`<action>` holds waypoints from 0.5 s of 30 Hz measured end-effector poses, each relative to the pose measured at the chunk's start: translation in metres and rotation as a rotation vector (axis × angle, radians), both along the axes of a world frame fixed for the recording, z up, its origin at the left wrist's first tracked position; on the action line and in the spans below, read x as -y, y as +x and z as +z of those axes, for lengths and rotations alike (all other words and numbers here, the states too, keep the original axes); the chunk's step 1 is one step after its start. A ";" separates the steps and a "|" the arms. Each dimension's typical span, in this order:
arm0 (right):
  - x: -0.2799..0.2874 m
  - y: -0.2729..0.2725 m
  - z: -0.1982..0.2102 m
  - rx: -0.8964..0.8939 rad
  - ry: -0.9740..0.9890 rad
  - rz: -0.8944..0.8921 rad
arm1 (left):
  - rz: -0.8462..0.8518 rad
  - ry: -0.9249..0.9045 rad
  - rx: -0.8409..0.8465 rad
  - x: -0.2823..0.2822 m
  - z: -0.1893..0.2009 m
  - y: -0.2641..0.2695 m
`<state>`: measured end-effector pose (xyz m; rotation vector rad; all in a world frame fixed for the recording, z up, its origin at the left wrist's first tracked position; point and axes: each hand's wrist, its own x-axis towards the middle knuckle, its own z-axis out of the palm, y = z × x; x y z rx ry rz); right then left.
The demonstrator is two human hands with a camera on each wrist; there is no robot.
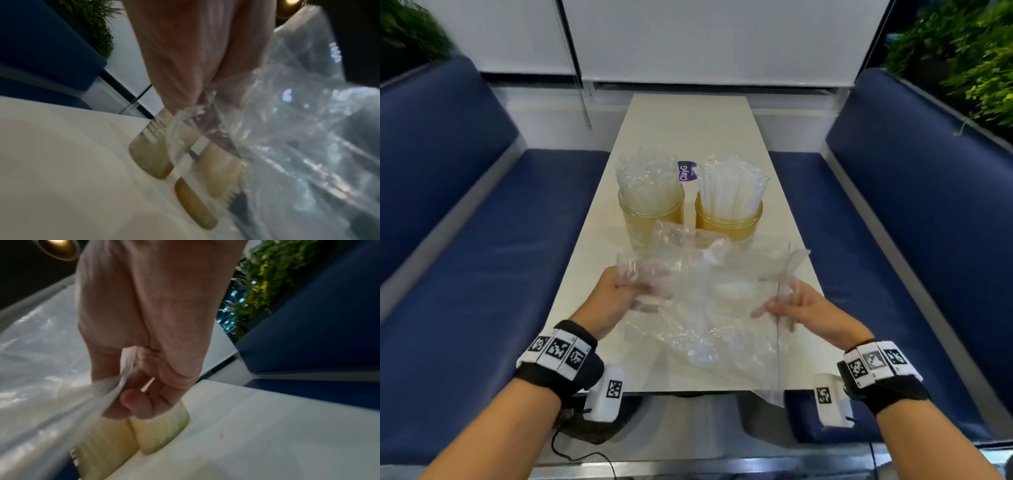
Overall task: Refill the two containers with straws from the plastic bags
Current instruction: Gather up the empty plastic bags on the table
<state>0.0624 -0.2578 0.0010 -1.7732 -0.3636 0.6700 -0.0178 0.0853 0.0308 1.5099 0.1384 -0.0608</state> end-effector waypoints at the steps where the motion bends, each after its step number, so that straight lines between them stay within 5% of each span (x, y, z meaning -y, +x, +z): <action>1: -0.001 -0.001 0.007 0.042 0.003 -0.011 | 0.003 0.012 0.007 -0.006 0.003 0.000; 8: 0.001 0.002 0.035 0.225 0.002 0.057 | -0.043 -0.047 -0.001 -0.035 0.015 -0.002; 12: -0.009 0.001 0.047 0.354 -0.031 0.041 | 0.034 -0.319 -0.065 -0.047 0.031 0.000; 13: -0.012 0.001 0.049 0.395 -0.073 0.047 | 0.068 -0.233 -0.037 -0.051 0.034 0.001; 15: -0.023 0.001 0.054 0.489 -0.139 0.080 | 0.118 0.220 0.056 -0.052 0.040 0.006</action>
